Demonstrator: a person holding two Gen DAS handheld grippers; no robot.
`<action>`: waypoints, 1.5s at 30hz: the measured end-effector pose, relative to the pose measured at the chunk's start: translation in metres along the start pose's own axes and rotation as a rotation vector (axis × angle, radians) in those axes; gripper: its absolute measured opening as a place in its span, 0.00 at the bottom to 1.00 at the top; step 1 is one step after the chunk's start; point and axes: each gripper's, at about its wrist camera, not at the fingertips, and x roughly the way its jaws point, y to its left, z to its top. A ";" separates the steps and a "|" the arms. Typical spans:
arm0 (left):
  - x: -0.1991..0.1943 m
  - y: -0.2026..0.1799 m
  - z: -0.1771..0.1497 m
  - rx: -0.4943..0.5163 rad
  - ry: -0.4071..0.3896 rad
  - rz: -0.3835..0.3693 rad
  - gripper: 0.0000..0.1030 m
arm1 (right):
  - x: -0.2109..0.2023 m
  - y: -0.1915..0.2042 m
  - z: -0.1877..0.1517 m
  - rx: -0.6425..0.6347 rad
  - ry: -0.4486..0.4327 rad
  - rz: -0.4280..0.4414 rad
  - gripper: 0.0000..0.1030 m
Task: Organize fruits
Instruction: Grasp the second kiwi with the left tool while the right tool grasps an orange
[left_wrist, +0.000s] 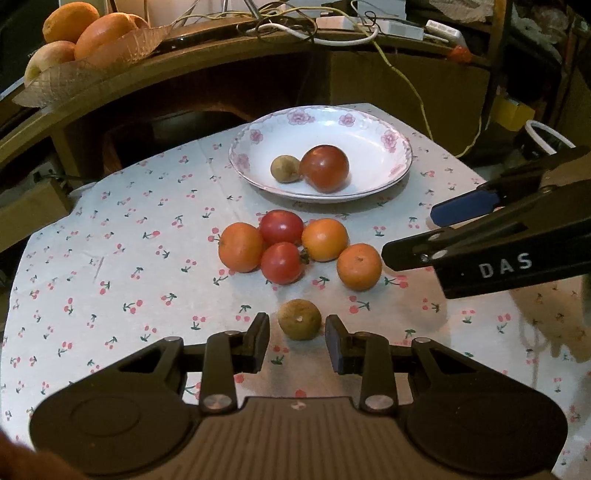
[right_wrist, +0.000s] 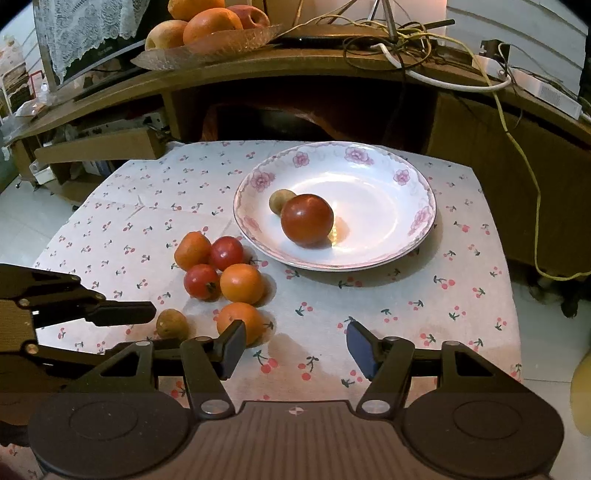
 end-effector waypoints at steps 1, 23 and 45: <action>0.001 0.000 0.000 0.003 -0.003 0.004 0.37 | 0.000 0.000 0.000 -0.001 -0.002 0.003 0.61; -0.008 0.017 -0.007 0.006 -0.010 0.012 0.31 | 0.028 0.033 0.002 -0.091 0.046 0.039 0.58; -0.001 0.015 -0.007 0.003 -0.013 0.010 0.30 | 0.020 0.026 0.000 -0.081 0.073 0.046 0.31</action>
